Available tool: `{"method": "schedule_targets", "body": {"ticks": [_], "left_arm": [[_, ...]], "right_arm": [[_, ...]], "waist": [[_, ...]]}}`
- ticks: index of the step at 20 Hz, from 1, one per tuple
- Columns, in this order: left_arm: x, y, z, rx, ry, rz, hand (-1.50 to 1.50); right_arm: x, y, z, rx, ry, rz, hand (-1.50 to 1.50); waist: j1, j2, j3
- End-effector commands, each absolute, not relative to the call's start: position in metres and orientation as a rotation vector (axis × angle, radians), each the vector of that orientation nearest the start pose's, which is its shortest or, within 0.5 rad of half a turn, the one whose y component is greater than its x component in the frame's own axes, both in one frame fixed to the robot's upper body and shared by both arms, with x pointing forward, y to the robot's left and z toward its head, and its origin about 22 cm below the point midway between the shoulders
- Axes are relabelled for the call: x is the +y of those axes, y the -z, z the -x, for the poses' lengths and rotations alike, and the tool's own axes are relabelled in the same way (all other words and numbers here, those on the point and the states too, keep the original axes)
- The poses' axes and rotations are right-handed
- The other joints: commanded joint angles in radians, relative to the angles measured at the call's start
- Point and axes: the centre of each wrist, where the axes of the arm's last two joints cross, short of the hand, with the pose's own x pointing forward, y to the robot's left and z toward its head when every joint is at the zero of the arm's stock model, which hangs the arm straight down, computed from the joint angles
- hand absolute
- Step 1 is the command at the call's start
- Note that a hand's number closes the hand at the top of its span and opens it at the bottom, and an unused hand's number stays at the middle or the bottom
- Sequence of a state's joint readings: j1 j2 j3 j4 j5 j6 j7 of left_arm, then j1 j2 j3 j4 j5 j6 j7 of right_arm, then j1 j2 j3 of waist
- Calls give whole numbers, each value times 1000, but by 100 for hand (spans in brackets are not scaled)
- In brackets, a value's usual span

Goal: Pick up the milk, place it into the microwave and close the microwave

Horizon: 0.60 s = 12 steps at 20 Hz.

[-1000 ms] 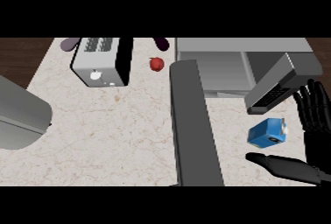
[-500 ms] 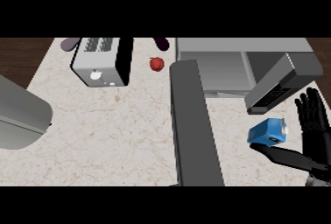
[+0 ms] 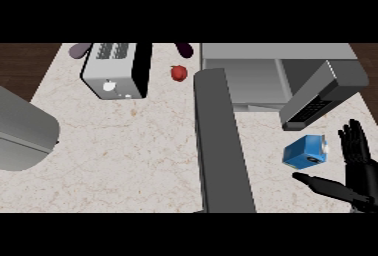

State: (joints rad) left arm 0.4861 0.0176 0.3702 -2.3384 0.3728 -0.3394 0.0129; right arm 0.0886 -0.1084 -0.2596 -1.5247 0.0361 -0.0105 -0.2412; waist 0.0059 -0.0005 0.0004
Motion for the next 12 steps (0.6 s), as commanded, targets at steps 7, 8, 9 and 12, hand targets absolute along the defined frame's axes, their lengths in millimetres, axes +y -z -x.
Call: {"method": "schedule_targets", "body": {"ticks": [7, 8, 9, 12], "left_arm": [[320, -113, -85, -1960, -46, -44, -150], [332, -104, -83, -1960, -63, -52, -150], [323, -120, -82, -1963, -54, -71, -150], [332, -91, -91, -1962, -67, -53, -150]], "right_arm": [[-338, 93, -206, -1653, 75, 332, -150], [-330, 70, -221, -1662, 84, 350, -150], [-348, 79, -208, -1678, 67, 352, -150], [-356, 94, -207, -1671, 55, 365, -150]], "waist": [[6, 2, 1], [1, 0, 0], [0, 0, 0], [2, 0, 0]]}}
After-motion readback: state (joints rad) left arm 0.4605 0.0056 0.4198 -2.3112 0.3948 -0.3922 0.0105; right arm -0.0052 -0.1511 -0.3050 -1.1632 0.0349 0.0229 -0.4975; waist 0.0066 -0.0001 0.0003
